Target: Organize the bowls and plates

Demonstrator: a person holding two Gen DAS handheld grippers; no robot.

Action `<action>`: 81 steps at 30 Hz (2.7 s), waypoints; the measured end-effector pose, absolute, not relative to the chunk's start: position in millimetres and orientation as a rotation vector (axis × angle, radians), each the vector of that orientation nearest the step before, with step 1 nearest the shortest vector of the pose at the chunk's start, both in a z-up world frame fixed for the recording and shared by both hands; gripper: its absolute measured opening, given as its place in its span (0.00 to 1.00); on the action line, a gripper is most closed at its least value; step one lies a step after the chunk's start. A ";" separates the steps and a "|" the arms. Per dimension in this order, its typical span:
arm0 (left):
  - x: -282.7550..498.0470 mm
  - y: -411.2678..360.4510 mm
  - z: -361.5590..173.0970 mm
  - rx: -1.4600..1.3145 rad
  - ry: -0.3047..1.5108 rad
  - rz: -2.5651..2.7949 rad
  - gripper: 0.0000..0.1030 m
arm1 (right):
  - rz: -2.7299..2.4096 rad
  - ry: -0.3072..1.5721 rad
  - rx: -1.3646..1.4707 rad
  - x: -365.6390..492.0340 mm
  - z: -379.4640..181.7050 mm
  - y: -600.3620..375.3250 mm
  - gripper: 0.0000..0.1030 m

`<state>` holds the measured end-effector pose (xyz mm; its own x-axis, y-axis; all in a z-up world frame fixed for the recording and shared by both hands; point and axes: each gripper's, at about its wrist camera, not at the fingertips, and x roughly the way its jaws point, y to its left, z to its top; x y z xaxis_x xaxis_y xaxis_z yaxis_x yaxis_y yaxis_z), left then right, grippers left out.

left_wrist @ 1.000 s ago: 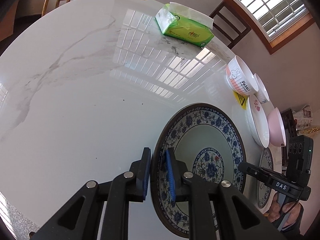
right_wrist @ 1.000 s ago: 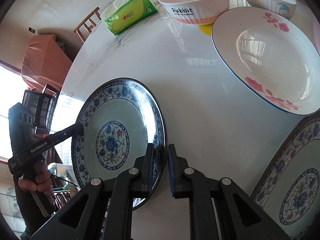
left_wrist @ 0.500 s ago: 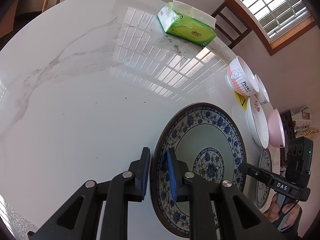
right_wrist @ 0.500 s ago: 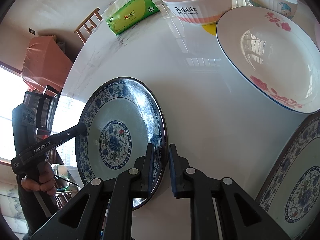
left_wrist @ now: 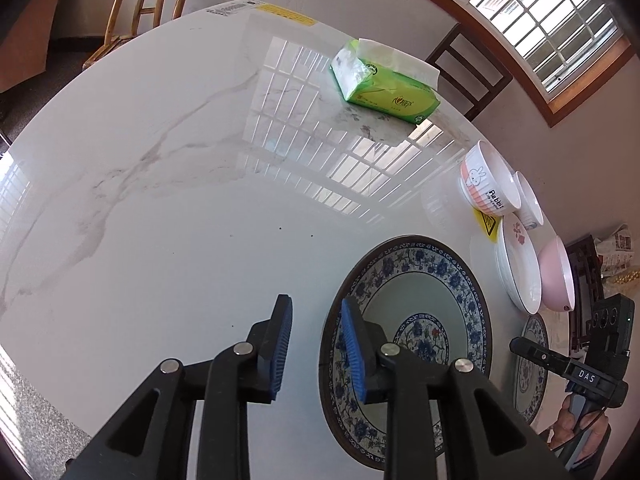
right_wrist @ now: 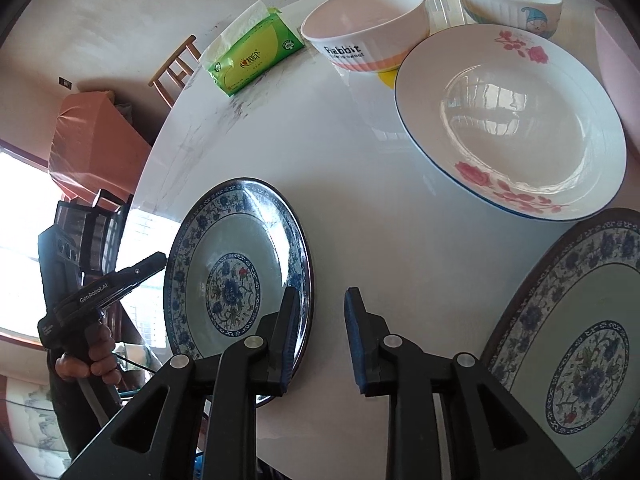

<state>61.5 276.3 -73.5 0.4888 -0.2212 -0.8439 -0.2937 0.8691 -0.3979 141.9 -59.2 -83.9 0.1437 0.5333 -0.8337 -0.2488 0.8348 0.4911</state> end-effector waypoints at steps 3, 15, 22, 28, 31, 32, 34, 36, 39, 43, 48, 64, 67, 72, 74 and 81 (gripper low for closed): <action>59.9 265.8 -62.5 -0.545 1.066 0.017 0.26 | 0.576 1.298 0.292 139.7 -76.3 -73.4 0.23; 73.5 172.9 -33.1 -0.570 1.082 -0.255 0.28 | 0.522 1.236 0.369 115.6 -41.6 -155.3 0.23; 79.7 114.9 -40.9 -0.581 1.137 -0.351 0.28 | 0.413 1.204 0.407 106.7 -35.6 -220.2 0.23; 85.5 72.1 -52.7 -0.629 1.169 -0.404 0.29 | 0.329 1.178 0.447 100.4 -36.8 -269.6 0.23; 88.3 56.2 -58.9 -0.667 1.170 -0.424 0.30 | 0.301 1.171 0.475 98.2 -42.7 -287.7 0.23; 89.0 50.9 -61.1 -0.680 1.172 -0.432 0.30 | 0.293 1.172 0.488 97.6 -45.6 -294.9 0.23; 90.9 42.3 -66.1 -0.693 1.181 -0.442 0.30 | 0.273 1.172 0.516 96.3 -51.4 -307.2 0.25; 93.3 35.1 -70.7 -0.706 1.188 -0.443 0.30 | 0.259 1.171 0.530 96.5 -56.9 -317.3 0.25; 95.8 28.0 -76.3 -0.719 1.199 -0.443 0.30 | 0.249 1.180 0.555 96.4 -66.0 -330.4 0.25; 99.2 26.1 -84.0 -0.731 1.217 -0.428 0.30 | 0.245 1.191 0.568 97.7 -75.5 -337.5 0.25; 101.5 22.7 -90.7 -0.730 1.236 -0.413 0.30 | 0.257 1.203 0.588 100.7 -88.4 -339.4 0.25; 113.0 7.5 -103.7 -0.692 1.287 -0.402 0.30 | 0.289 1.222 0.602 108.4 -111.3 -338.4 0.25; 115.0 4.9 -106.4 -0.685 1.298 -0.399 0.30 | 0.290 1.229 0.598 110.2 -114.1 -336.8 0.25; 114.9 1.9 -108.1 -0.667 1.306 -0.405 0.30 | 0.296 1.217 0.591 113.9 -114.9 -335.4 0.25; 114.6 0.8 -109.0 -0.665 1.312 -0.408 0.30 | 0.298 1.214 0.589 114.5 -114.9 -334.8 0.25; 115.0 -4.5 -108.9 -0.637 1.315 -0.432 0.28 | 0.319 1.219 0.563 116.9 -114.6 -328.3 0.21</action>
<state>115.0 -4.5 -108.9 0.2138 -0.6268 -0.7493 -0.0606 0.7570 -0.6506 116.9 -328.3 -114.6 0.3247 0.5193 -0.7905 0.0649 0.8216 0.5664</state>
